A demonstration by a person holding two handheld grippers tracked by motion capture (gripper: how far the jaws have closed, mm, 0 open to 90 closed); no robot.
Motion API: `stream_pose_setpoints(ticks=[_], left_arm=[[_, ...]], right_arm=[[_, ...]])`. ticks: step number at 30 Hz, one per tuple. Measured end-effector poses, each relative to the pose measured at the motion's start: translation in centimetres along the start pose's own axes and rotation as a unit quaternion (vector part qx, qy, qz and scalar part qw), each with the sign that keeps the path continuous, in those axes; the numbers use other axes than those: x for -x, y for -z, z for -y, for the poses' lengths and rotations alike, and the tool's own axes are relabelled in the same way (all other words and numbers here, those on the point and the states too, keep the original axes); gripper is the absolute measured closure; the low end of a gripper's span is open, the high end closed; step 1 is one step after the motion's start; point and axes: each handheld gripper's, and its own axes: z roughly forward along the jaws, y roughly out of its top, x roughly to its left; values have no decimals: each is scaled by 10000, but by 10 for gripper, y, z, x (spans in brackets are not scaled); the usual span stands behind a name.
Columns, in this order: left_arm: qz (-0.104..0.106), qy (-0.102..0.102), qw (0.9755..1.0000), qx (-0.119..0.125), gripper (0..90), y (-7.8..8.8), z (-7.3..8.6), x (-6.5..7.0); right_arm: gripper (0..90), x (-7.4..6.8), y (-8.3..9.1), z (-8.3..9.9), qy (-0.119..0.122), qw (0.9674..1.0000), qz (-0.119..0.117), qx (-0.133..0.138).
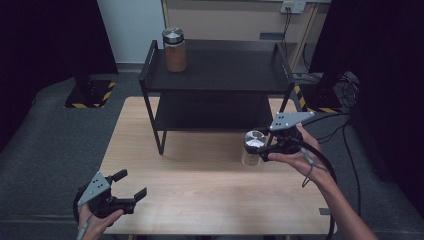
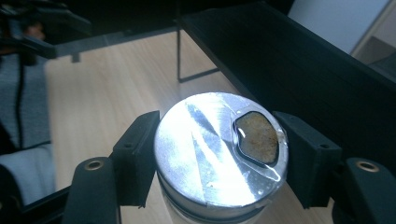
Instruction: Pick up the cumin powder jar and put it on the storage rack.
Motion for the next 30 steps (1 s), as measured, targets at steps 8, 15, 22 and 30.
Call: stream_pose_setpoints(ticks=[8, 15, 22, 30], left_arm=[[2, -3, 10000, -16, 11, 0, 0, 0], [8, 5, 10000, -6, 11, 0, 0, 0], [11, 12, 10000, 3, 11, 0, 0, 0], [20, 2, 10000, -10, 11, 0, 0, -1]], right_arm=[[352, 19, 14, -38, 26, 9988, -495, 1], [353, 31, 23, -73, 76, 9975, -691, -102], [352, 38, 29, -99, 72, 9975, -695, -140], [352, 48, 46, -127, -36, 9988, -488, -20]])
